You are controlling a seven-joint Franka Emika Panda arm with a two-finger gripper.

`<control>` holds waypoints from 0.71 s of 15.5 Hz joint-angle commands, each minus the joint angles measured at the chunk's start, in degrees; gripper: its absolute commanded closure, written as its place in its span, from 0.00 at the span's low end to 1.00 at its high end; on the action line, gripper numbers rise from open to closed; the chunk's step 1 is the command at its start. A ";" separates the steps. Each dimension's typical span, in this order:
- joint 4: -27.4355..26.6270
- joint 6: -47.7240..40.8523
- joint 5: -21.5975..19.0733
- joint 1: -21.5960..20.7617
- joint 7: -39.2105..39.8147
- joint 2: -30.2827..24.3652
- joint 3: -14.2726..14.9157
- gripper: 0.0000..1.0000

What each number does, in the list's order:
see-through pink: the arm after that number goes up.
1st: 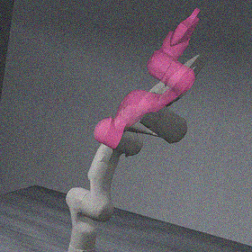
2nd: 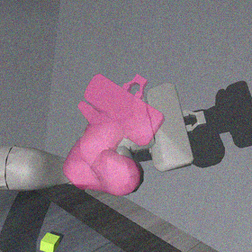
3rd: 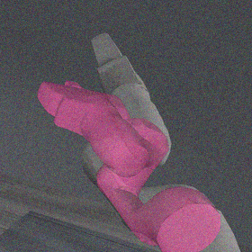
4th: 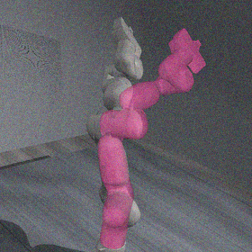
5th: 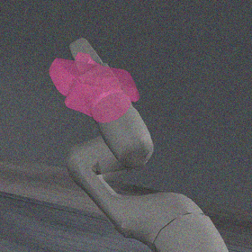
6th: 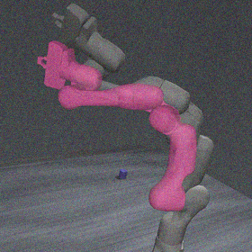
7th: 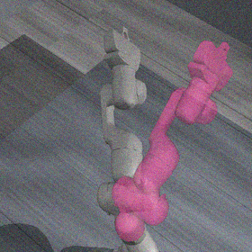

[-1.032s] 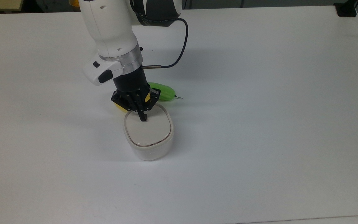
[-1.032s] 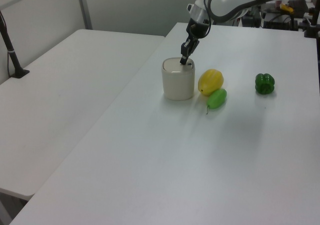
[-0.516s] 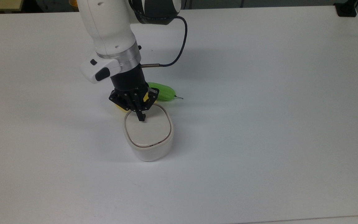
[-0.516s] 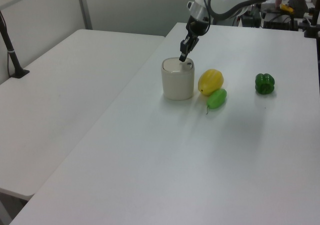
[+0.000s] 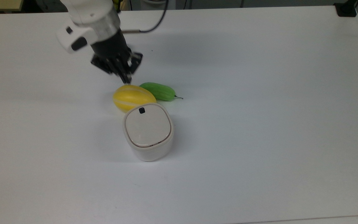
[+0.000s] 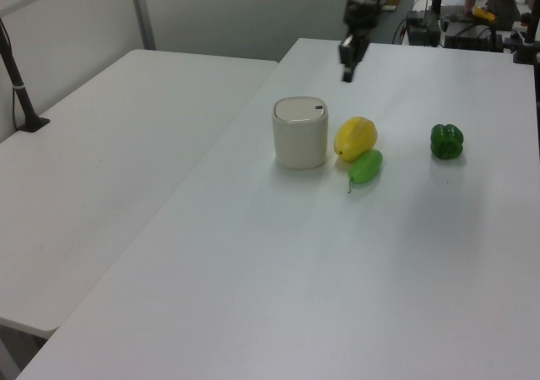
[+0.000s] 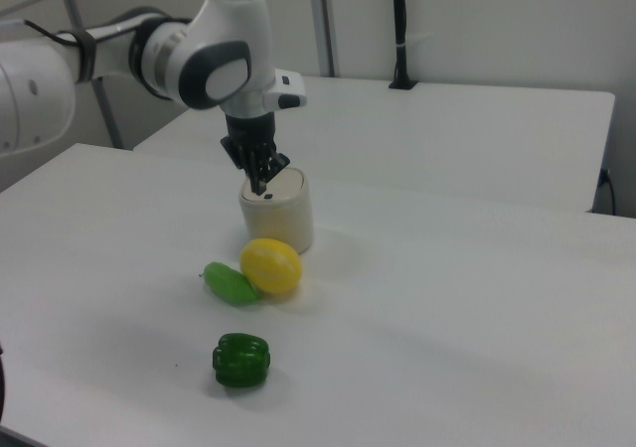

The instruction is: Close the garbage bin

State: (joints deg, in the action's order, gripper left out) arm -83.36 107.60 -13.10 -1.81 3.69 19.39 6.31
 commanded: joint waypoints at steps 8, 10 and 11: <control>-9.96 -18.65 10.20 1.20 -0.26 -16.03 0.11 0.15; -13.38 -18.57 10.46 1.20 -0.26 -20.16 0.11 0.00; -15.40 -18.57 11.59 0.76 -0.52 -21.92 -0.06 0.00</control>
State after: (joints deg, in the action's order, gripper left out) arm -90.15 88.72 -3.78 -0.31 3.72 5.97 6.37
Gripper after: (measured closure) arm 0.106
